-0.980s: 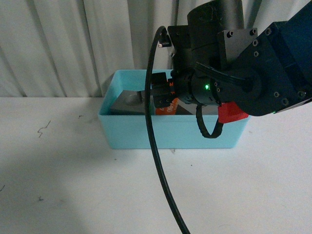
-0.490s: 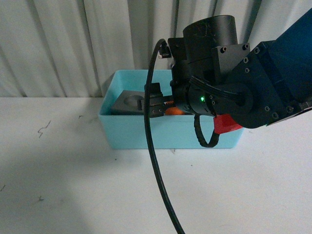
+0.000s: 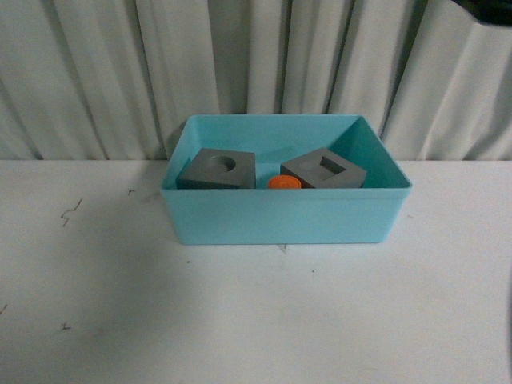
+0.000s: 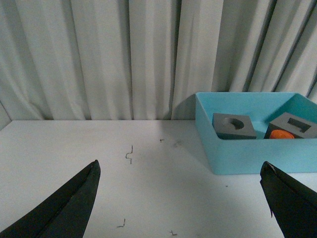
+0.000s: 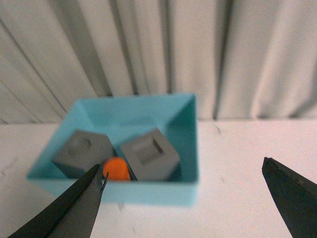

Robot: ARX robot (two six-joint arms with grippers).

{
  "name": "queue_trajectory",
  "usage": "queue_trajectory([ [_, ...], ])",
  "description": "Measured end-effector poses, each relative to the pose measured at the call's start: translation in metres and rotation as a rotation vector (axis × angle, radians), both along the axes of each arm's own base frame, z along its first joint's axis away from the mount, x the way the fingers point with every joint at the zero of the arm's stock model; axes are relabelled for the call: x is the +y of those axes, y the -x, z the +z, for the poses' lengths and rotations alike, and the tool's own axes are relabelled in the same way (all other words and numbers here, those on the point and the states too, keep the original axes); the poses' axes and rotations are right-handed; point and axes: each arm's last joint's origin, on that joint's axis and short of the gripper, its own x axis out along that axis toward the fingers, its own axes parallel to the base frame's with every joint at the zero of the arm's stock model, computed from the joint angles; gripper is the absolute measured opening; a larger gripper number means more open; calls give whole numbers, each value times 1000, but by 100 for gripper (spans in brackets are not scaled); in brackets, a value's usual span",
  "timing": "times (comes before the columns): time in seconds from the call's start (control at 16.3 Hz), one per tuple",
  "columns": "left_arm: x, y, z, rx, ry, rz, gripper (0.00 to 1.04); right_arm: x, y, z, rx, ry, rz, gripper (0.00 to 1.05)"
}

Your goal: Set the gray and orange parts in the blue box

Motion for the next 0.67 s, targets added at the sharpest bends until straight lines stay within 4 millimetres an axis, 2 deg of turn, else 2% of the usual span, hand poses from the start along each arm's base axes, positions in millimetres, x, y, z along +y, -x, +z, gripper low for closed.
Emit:
queue_trajectory([
  [0.12, 0, 0, 0, 0, 0, 0, 98, -33, 71, -15, 111, 17, -77, 98],
  [0.18, 0, 0, 0, 0, 0, 0, 98, -39, 102, -17, 130, 9, -114, 98],
  [0.25, 0, 0, 0, 0, 0, 0, 98, -41, 135, -24, 163, -7, -156, 98],
  [0.31, 0, 0, 0, 0, 0, 0, 98, -38, 159, -36, 214, -21, -181, 98],
  [0.37, 0, 0, 0, 0, 0, 0, 98, -33, 174, -49, 289, -5, -186, 98],
  [0.43, 0, 0, 0, 0, 0, 0, 98, -31, 176, -52, 318, -14, -198, 98],
  [0.49, 0, 0, 0, 0, 0, 0, 98, -31, 172, -53, 170, -53, -232, 93],
  [0.55, 0, 0, 0, 0, 0, 5, 98, -36, 176, -61, -36, -80, -227, 80],
  [0.61, 0, 0, 0, 0, 0, 2, 98, -42, 177, -62, -143, -35, -234, 69],
  [0.67, 0, 0, 0, 0, 0, 0, 98, -46, 176, -61, -179, 15, -243, 56],
])
